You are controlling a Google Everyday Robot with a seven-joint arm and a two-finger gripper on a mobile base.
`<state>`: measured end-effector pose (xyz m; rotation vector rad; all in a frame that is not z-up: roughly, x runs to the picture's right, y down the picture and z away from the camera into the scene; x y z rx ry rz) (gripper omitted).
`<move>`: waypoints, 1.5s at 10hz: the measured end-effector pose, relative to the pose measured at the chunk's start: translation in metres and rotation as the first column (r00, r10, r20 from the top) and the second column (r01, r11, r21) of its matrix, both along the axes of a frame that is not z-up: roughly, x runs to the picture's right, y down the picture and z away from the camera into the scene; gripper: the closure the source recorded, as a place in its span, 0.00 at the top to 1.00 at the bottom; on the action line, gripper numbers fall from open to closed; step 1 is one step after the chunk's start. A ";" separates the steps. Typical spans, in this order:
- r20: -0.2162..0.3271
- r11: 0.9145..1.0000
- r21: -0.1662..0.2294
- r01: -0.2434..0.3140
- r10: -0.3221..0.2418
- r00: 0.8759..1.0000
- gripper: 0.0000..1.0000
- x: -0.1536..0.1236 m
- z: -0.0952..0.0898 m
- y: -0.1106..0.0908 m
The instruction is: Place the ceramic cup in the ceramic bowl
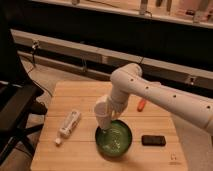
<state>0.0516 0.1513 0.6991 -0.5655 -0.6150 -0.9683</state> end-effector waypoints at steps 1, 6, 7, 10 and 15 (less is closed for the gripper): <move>-0.001 1.000 -0.005 -0.007 0.007 1.000 0.55 0.009 -0.007 0.015; -0.004 1.000 -0.020 -0.023 0.023 1.000 0.61 0.041 -0.022 0.052; -0.007 0.999 -0.019 -0.026 0.026 1.000 0.57 0.034 -0.019 0.044; -0.006 0.999 -0.026 -0.024 0.024 1.000 0.75 0.022 -0.010 0.037; -0.004 0.999 -0.026 -0.024 0.024 1.000 0.80 0.036 -0.014 0.039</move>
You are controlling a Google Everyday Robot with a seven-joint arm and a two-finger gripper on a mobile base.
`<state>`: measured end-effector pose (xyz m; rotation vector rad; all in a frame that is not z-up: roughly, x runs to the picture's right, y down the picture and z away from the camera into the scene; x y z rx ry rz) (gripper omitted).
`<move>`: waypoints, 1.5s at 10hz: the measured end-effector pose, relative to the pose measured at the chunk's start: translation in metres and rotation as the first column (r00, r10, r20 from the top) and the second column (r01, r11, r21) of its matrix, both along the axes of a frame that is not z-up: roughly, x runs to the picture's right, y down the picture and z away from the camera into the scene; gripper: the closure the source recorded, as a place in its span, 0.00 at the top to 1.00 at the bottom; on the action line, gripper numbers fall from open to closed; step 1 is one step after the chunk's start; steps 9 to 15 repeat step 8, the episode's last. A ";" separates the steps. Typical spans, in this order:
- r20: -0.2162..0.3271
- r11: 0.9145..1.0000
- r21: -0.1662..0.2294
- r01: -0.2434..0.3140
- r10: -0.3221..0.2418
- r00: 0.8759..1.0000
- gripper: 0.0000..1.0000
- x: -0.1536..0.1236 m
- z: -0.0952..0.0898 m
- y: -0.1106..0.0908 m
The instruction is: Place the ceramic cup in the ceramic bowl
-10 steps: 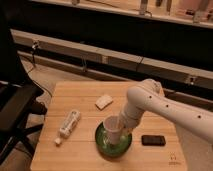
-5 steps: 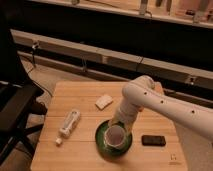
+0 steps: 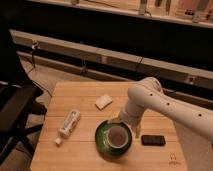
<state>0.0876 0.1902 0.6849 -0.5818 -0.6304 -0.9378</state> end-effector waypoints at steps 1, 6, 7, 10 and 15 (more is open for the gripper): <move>-0.002 1.000 -0.003 0.001 -0.001 1.000 0.80 -0.008 0.001 -0.001; -0.002 1.000 0.001 -0.006 0.006 1.000 0.80 0.001 0.000 -0.001; -0.002 1.000 -0.002 -0.004 0.004 1.000 0.80 0.004 0.000 -0.001; -0.001 1.000 -0.002 -0.002 0.002 1.000 0.80 0.003 0.001 -0.001; -0.001 1.000 -0.002 -0.002 0.002 1.000 0.80 0.003 0.001 -0.001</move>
